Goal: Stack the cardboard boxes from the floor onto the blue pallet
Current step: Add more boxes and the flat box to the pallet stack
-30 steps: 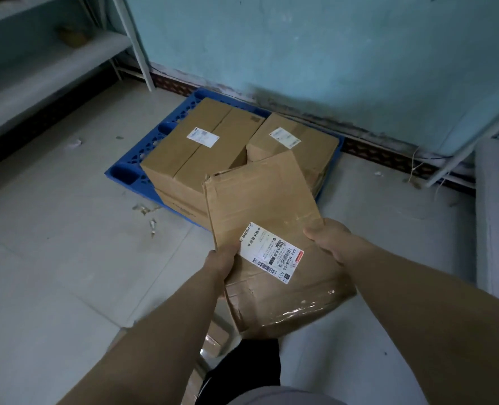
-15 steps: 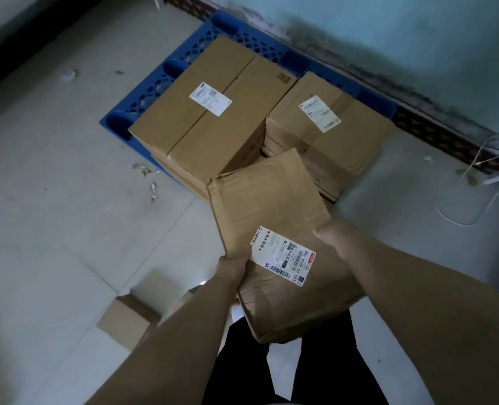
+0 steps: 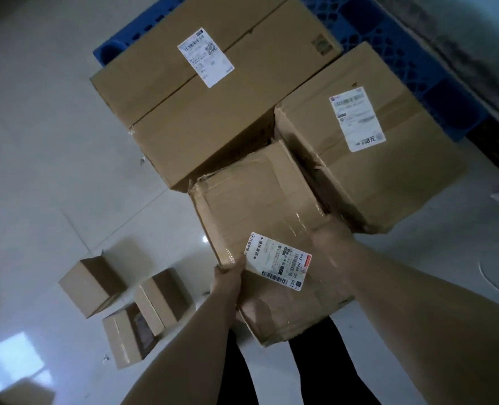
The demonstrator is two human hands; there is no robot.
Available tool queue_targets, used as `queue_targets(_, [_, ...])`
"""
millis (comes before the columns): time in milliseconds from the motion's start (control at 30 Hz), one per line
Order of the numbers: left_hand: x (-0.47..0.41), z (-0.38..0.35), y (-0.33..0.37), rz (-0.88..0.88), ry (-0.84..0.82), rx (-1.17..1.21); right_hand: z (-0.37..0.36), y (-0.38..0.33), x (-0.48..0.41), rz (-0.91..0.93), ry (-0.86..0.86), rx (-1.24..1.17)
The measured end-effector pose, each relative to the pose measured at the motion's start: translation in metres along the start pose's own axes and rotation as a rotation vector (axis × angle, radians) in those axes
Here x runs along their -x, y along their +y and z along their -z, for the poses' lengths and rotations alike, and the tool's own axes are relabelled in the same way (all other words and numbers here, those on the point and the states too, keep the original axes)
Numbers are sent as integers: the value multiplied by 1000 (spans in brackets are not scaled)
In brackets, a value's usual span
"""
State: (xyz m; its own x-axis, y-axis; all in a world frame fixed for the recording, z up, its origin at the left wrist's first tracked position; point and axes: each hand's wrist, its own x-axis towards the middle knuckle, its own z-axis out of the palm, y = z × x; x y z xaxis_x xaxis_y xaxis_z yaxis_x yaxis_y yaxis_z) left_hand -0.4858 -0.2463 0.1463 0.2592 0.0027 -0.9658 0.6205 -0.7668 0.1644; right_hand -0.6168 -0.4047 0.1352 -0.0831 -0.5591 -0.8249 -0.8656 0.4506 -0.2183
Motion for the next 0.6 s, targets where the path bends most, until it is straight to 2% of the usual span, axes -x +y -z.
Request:
queue_targets(200, [-42, -43, 22, 61, 32, 128, -4, -25, -56, 112, 9, 45])
queue_targets(333, [-62, -57, 19, 25, 79, 182, -19, -24, -50, 314, 71, 99])
queue_targets(400, [-61, -58, 22, 7, 105, 164, -25, -23, -42, 378, 48, 116])
queue_targets(600, [-41, -37, 42, -20, 144, -4, -19, -26, -21, 376, -40, 76])
